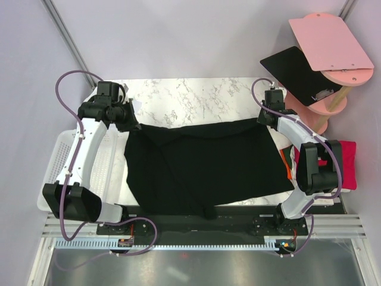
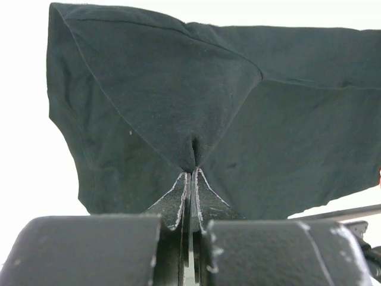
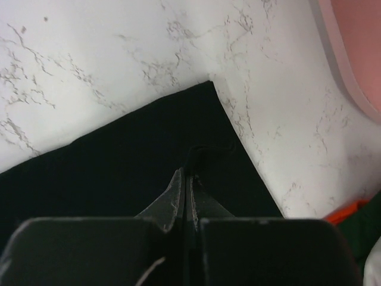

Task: Fold and stack the t-shirts
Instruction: Fold the flattened tshirt in 1/3 of the way

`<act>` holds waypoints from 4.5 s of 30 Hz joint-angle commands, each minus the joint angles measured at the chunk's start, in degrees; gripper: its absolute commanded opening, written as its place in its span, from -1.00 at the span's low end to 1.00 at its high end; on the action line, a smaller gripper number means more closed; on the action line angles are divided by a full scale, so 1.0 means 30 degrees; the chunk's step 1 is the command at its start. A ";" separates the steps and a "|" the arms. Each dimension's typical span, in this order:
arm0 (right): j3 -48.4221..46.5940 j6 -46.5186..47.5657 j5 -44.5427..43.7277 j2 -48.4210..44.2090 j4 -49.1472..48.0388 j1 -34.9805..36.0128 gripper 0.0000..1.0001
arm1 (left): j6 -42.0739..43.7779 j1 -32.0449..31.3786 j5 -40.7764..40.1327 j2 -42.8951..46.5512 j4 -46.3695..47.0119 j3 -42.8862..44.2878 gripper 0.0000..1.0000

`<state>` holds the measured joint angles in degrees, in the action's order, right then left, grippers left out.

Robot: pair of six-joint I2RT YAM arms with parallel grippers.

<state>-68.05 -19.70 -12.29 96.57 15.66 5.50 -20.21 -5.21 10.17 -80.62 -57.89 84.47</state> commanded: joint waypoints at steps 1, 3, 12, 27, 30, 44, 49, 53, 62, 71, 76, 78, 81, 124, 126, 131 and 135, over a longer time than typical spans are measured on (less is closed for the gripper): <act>0.0300 0.0181 -0.0765 -0.0346 0.0405 -0.0045 -1.00 | -0.0501 0.0038 0.0886 0.1325 -0.0186 -0.1081 -0.96; 0.0534 0.0182 -0.1057 -0.0375 0.0405 -0.0075 -1.00 | -0.0472 0.0038 0.0856 0.1733 -0.0420 -0.1406 -0.96; 0.1062 0.0122 -0.1703 0.0561 0.1020 -0.0045 -0.86 | -0.0530 0.0038 0.1004 0.3551 -0.0538 -0.4889 -0.96; 0.2966 0.1617 -0.0678 -0.3070 -0.0794 0.1593 0.96 | -0.0120 -0.0020 -0.0022 0.6659 -0.1739 -0.6714 0.99; 0.2909 0.1676 0.0084 -0.2926 -0.1206 0.1857 0.96 | 0.0055 -0.0020 0.0153 0.6046 -0.0749 -0.6185 0.99; 0.1706 0.0421 0.7023 -0.0200 -0.2871 0.4347 0.29 | 0.0320 -0.0869 -0.1338 -0.3383 0.1718 -0.1559 -0.96; 0.2995 -0.4089 1.1210 0.0530 -0.6797 0.6367 0.17 | 0.0407 -0.1133 -0.1896 -0.5467 0.1718 -0.0910 -0.96; 0.2850 -0.5792 1.2183 0.2229 -0.8557 0.8823 0.08 | 0.0554 -0.1426 -0.2424 -0.6991 0.1718 -0.0617 -0.96; 0.2587 -0.7581 1.1746 0.5189 -1.0229 1.1934 0.12 | 0.0671 -0.1544 -0.2629 -0.7961 0.1718 -0.0558 -0.96; 0.1124 -0.8314 1.1188 0.6975 -1.0583 1.2991 0.15 | 0.0847 -0.1544 -0.2658 -0.8225 0.1747 -0.0675 -0.96; -0.0312 -0.8344 1.0807 0.7475 -1.0144 1.3255 0.15 | 0.0905 -0.1544 -0.2718 -0.8225 0.1777 -0.0792 -0.96; -0.1042 -0.8315 1.0720 0.7856 -0.9967 1.3343 0.14 | 0.0906 -0.1544 -0.2776 -0.8254 0.1777 -0.0792 -0.96; -0.1543 -0.8286 1.0690 0.8208 -0.9703 1.3402 0.13 | 0.0964 -0.1544 -0.2718 -0.8312 0.1777 -0.0821 -0.96; -0.2426 -0.7319 1.1100 0.3553 -0.6334 1.4574 0.05 | 0.0730 -0.2276 -0.6611 -1.2765 0.0548 0.0349 -0.96; -0.1752 -0.7173 1.1071 0.2823 -0.6275 1.4574 0.06 | 0.0817 -0.2276 -0.7315 -1.3087 0.0342 0.0876 -0.96; -0.1369 -0.6528 1.0193 0.2320 -0.4583 1.4603 0.06 | 0.1023 -0.2276 -0.7991 -1.3761 -0.0273 0.1726 -0.96; -0.1194 -0.6176 0.9521 0.3224 -0.3376 1.4574 -0.13 | 0.0964 -0.2364 -0.7845 -1.3850 -0.0216 0.1786 -0.96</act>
<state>-72.55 -40.16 19.11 105.47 0.69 48.97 -18.76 -12.40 -9.43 -120.40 -60.01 88.75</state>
